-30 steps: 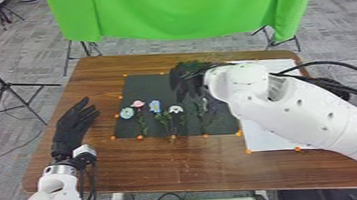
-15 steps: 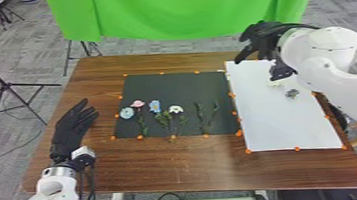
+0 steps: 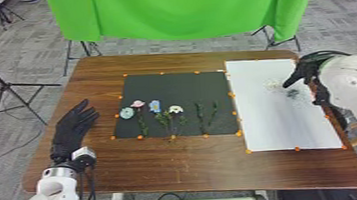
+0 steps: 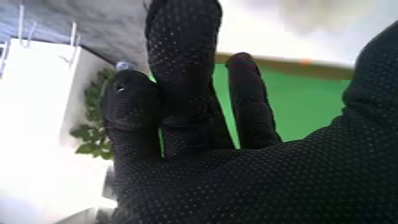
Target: Arrange flowers
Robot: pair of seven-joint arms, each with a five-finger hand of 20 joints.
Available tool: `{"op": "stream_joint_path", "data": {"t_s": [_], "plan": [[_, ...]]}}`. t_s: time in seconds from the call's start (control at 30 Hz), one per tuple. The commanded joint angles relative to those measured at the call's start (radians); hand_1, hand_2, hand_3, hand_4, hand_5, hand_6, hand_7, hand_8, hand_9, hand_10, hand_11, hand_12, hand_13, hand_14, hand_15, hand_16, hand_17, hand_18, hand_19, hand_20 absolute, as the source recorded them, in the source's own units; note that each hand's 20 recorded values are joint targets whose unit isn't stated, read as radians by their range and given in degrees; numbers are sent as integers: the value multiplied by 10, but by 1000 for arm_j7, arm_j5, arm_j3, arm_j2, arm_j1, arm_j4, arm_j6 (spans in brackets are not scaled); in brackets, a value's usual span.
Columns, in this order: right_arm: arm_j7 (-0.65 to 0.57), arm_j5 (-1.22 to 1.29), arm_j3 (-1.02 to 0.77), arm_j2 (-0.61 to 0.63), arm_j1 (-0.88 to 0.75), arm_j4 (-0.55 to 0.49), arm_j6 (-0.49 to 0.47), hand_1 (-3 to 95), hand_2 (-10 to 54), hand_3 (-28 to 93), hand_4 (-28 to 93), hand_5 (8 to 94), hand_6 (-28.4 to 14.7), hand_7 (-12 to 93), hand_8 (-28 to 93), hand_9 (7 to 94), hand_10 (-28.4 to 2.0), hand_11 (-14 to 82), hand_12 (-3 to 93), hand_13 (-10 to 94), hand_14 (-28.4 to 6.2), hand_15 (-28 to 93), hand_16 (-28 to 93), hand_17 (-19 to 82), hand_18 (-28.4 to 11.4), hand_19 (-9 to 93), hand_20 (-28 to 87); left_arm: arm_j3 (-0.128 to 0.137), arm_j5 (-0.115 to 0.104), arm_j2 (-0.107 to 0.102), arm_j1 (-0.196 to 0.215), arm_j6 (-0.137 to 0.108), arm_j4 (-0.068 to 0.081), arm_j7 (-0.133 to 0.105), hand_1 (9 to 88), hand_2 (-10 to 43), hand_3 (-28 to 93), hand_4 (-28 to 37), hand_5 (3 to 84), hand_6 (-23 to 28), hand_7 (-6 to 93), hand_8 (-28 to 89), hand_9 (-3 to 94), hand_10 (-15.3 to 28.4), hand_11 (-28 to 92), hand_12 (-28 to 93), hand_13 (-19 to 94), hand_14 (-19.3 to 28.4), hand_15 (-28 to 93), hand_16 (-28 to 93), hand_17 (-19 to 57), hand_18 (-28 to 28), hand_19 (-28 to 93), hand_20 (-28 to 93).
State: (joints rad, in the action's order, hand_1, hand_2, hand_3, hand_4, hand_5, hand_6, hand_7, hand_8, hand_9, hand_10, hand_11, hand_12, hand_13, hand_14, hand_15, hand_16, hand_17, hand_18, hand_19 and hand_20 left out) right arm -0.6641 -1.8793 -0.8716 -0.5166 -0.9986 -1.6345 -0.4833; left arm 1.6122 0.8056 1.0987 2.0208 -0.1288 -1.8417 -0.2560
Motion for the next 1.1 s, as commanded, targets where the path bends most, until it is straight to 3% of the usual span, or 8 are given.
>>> {"op": "stream_joint_path", "data": {"t_s": [0.03, 0.4, 0.6, 0.73, 0.9, 1.1], "plan": [[-20, 13, 12, -6, -44, 7, 35, 188, -95, 630, -151, 415, 6, 71, -62, 520, -188, 66, 117, 861, -66, 496, 280, 538, -179, 927, 417, -5, 4, 7, 9, 9, -3, 9, 236, -85, 718, -258, 442, 3, 133, -73, 440, 127, 171, 120, 357, 168, 168, 20, 57, 127, 52, 179], [-36, 16, 0, -20, -116, 10, 61, 237, -95, 668, -148, 464, 10, 100, -78, 583, -170, 76, 124, 870, -60, 506, 278, 547, -173, 932, 412, -3, 2, 13, 17, 2, -7, 10, 235, -79, 720, -260, 442, 4, 132, -73, 441, 126, 171, 120, 356, 167, 168, 20, 57, 127, 52, 179], [-14, -42, 58, -10, -131, 13, 297, 433, -95, 703, -188, 601, 30, 178, -116, 742, -128, 127, 152, 914, -33, 531, 287, 598, -152, 932, 456, -1, 1, 16, 20, -2, -9, 8, 233, -75, 719, -258, 442, 3, 132, -73, 441, 126, 171, 119, 355, 168, 168, 21, 57, 127, 52, 178], [0, -60, 65, 6, -145, -1, 400, 564, -95, 639, -203, 757, 17, 239, 26, 864, -107, 102, 269, 936, -18, 558, 299, 632, -140, 932, 504, -2, 1, 16, 18, -1, -9, 13, 233, -71, 717, -258, 442, 5, 131, -73, 441, 126, 171, 119, 355, 167, 167, 20, 56, 127, 53, 179], [-7, -65, -14, 14, -178, -54, 441, 593, -95, 642, -220, 791, 8, 237, 34, 910, -94, 73, 322, 937, -10, 577, 293, 646, -135, 932, 520, 1, 0, 16, 21, -4, -11, 12, 234, -68, 716, -257, 442, 9, 129, -72, 441, 127, 171, 119, 356, 167, 168, 20, 56, 127, 54, 179], [-3, -62, -196, -66, -274, -172, 653, 588, -95, 652, -207, 796, 6, 236, 36, 912, -106, 73, 324, 937, -7, 580, 293, 651, -131, 932, 525, 4, -2, 14, 23, -5, -11, 15, 233, -66, 714, -257, 442, 11, 128, -71, 441, 127, 170, 119, 356, 167, 168, 20, 55, 127, 55, 178]]}}
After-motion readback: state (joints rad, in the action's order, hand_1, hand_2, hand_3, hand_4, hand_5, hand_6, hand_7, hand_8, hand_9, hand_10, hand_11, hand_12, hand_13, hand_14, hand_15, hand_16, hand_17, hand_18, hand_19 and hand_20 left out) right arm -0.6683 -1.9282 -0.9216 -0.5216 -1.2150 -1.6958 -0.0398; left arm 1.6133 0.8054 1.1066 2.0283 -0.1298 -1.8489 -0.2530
